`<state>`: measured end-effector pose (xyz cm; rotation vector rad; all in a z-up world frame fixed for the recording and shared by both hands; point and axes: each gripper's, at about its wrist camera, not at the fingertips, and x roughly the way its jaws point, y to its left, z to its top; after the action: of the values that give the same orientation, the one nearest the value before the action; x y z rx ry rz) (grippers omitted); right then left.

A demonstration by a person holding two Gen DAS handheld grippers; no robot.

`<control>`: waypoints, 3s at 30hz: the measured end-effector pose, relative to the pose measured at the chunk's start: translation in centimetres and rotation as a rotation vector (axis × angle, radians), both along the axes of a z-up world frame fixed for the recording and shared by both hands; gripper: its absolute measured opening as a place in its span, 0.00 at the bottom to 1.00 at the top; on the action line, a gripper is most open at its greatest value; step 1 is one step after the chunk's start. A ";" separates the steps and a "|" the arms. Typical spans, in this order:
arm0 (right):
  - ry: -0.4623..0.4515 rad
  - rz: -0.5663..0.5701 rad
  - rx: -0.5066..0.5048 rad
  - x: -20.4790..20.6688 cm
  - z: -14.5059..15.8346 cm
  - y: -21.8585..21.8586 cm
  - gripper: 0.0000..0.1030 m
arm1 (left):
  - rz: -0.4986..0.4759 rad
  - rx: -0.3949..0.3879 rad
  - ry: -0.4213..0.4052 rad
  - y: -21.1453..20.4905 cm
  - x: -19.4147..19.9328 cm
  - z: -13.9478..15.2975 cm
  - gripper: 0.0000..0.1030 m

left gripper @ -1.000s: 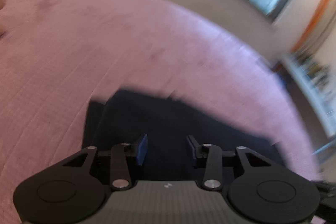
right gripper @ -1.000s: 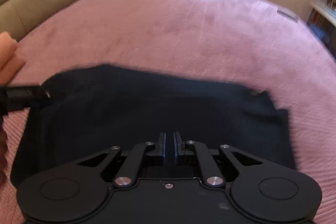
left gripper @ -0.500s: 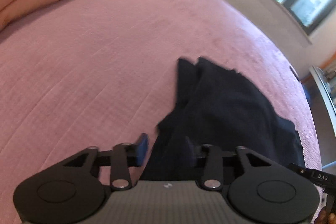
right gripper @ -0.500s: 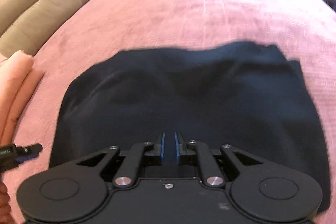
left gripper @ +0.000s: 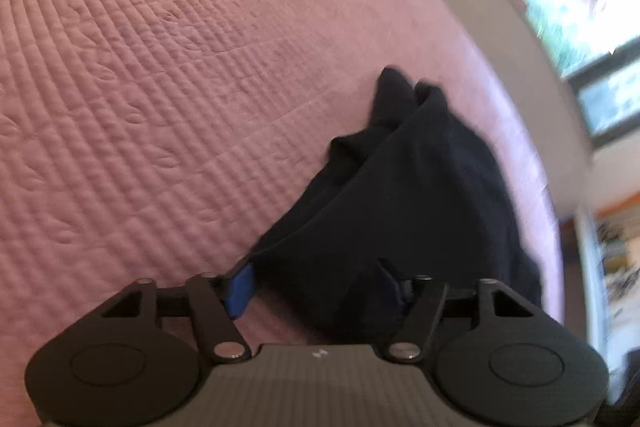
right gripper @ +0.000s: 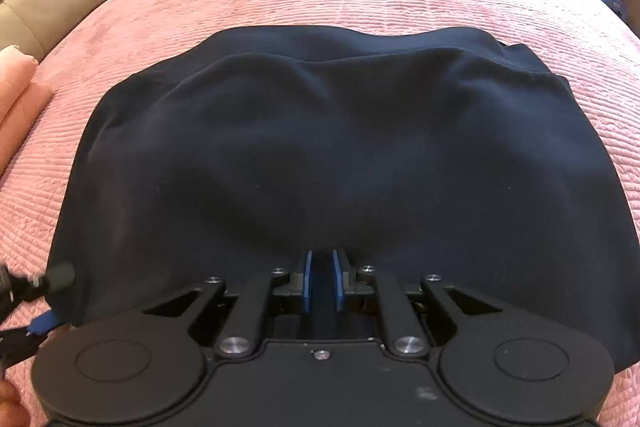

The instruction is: Fold large clothes

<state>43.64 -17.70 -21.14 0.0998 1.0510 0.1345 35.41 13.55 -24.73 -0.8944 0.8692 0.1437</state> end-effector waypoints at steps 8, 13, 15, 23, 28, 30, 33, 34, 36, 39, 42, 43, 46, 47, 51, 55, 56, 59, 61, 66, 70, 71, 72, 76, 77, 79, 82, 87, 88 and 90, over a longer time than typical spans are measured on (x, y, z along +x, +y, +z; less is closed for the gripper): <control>-0.040 0.006 0.051 -0.8 -0.2 -0.9 0.12 | 0.111 -0.044 -0.156 -1.4 2.8 -1.3 0.75; -0.036 -0.021 0.118 -1.0 0.5 -2.1 0.12 | 0.118 -0.204 -0.183 -1.5 2.3 -1.6 0.42; -0.057 -0.019 0.129 -1.3 1.0 -2.2 0.13 | 0.138 -0.214 -0.172 -1.6 1.9 -1.8 0.47; -0.067 0.020 0.132 -0.9 -0.9 -2.1 0.13 | 0.074 -0.117 -0.136 -3.4 4.4 -1.8 0.18; -0.056 0.012 0.243 -0.9 -1.6 -3.9 0.13 | -0.048 -0.101 -0.315 -6.0 6.0 3.5 0.15; -0.052 0.001 0.316 -0.9 -2.1 -5.1 0.13 | -0.142 -0.115 -0.406 -8.6 7.4 6.5 0.15; -0.037 -0.061 0.482 -1.0 -3.2 -7.7 0.13 | -0.343 -0.128 -0.509 -13.9 9.4 9.9 0.16; -0.038 -0.085 0.528 -1.2 -3.5 -8.6 0.12 | -0.422 -0.120 -0.522 -16.1 10.2 10.4 0.16; -0.032 -0.130 0.587 -1.8 -4.0 -9.9 0.05 | -0.562 -0.130 -0.514 -20.2 11.6 10.1 0.16; -0.041 -0.183 0.588 -3.1 -3.5 -12.1 0.03 | -0.703 -0.162 -0.446 -24.5 13.6 8.1 0.16; -0.054 -0.253 0.575 -5.2 -2.6 -15.5 0.02 | -0.820 -0.135 -0.392 -27.9 14.7 6.3 0.16; -0.061 -0.278 0.547 -6.0 -2.1 -16.9 0.02 | -0.855 -0.135 -0.367 -28.7 14.9 5.6 0.16; -0.076 -0.340 0.426 -7.6 -0.7 -20.6 0.26 | -0.934 -0.141 -0.320 -30.5 15.1 4.1 0.17; -0.082 -0.367 0.384 -7.9 -0.5 -21.9 0.27 | -0.952 -0.121 -0.304 -31.1 14.7 3.7 0.17; -0.090 -0.456 0.288 -7.8 0.2 -26.8 0.27 | -0.981 -0.105 -0.274 -33.8 14.9 2.4 0.17; -0.211 -0.441 0.215 -5.6 3.6 -28.7 0.27 | -1.054 0.007 -0.298 -36.5 14.6 3.3 0.19; -0.237 -0.424 0.195 -4.6 4.4 -28.7 0.27 | -1.059 0.016 -0.272 -36.6 14.2 2.8 0.19; -0.285 -0.323 0.183 -0.9 6.3 -28.0 0.28 | -1.088 0.034 -0.218 -37.3 14.4 0.8 0.18; -0.304 -0.198 0.205 1.9 7.5 -26.4 0.32 | -1.132 0.117 -0.242 -38.2 13.6 1.3 0.21; -0.373 0.150 0.178 7.3 10.2 -20.2 0.44 | -1.251 0.091 -0.239 -37.3 11.7 4.1 0.48; -0.419 0.326 0.071 10.0 10.1 -15.1 0.38 | -1.224 0.070 -0.285 -32.7 11.3 7.8 0.46; -0.420 0.361 0.057 10.5 9.7 -14.2 0.38 | -1.193 0.070 -0.299 -31.4 11.7 8.9 0.46; -0.417 0.387 0.037 10.7 9.1 -13.4 0.38 | -1.137 0.081 -0.315 -30.0 12.1 9.9 0.46; -0.373 0.386 -0.188 12.4 5.2 -11.3 0.28 | -0.858 0.117 -0.363 -26.0 15.5 10.8 0.46; -0.345 0.357 -0.277 12.8 3.5 -11.3 0.28 | -0.827 0.141 -0.364 -25.8 16.4 10.4 0.46; -0.284 0.298 -0.301 12.9 0.7 -13.6 0.31 | -0.814 0.140 -0.342 -25.9 18.2 8.4 0.43; -0.270 0.206 -0.181 12.4 -0.6 -16.8 0.41 | -0.881 0.096 -0.325 -27.7 18.6 6.1 0.40; -0.262 0.116 -0.185 12.6 0.1 -17.9 0.42 | -1.040 0.148 -0.247 -29.1 16.3 5.0 0.40; -0.263 0.101 -0.180 12.3 0.9 -18.1 0.41 | -1.062 0.182 -0.243 -29.5 15.6 4.7 0.38; -0.286 0.083 -0.174 11.4 2.7 -17.9 0.41 | -1.080 0.204 -0.226 -29.0 15.3 3.5 0.38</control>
<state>55.07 -35.57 -18.43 -0.1186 0.7771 0.1275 50.70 -15.48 -21.20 -0.1604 0.9967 -0.7780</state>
